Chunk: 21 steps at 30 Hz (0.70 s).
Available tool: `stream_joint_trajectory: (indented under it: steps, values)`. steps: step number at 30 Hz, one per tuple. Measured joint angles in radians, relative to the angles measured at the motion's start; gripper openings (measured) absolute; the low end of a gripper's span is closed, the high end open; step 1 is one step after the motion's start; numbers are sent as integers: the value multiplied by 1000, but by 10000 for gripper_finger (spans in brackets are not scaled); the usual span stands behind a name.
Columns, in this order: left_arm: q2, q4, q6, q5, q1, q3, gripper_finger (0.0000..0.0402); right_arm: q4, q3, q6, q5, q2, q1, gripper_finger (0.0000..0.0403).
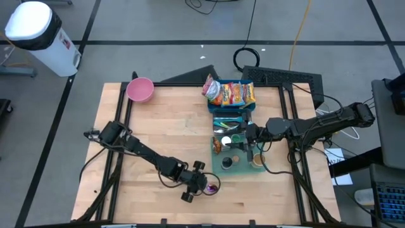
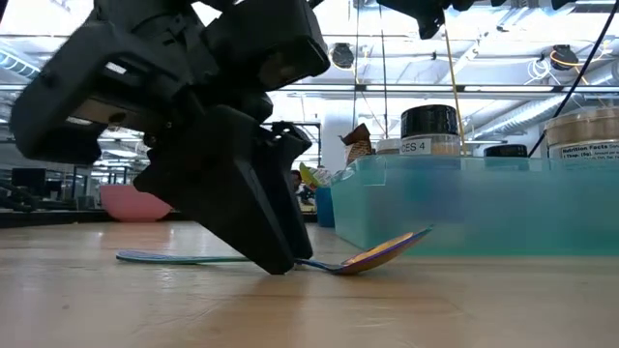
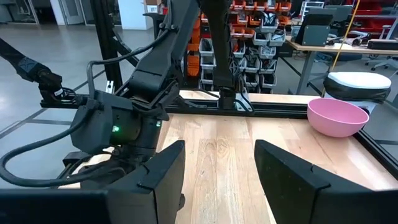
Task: Pick & Place Food Item
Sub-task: Put the purple spoon into the black bin
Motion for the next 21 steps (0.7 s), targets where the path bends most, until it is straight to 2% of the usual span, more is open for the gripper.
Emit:
stream_joint_trajectory:
  steps: [5, 9, 12, 17, 21]
  values:
    - [0, -24, -55, 11, 0, -5, 20, 2, 0, 0, 0, 0, 0, 185]
    - [-2, -28, -62, 0, -9, -6, 13, 3, 0, 17, 0, 0, 0, 185]
    - [-45, -68, -42, -47, -31, -11, 7, 4, 0, 25, 0, 0, 0, 185]
    - [-170, -273, -53, -214, -79, -26, 5, 3, 0, 26, 0, 0, 0, 185]
    - [-289, -372, -99, -464, -121, -17, 3, 10, -4, 54, 0, 0, 0, 185]
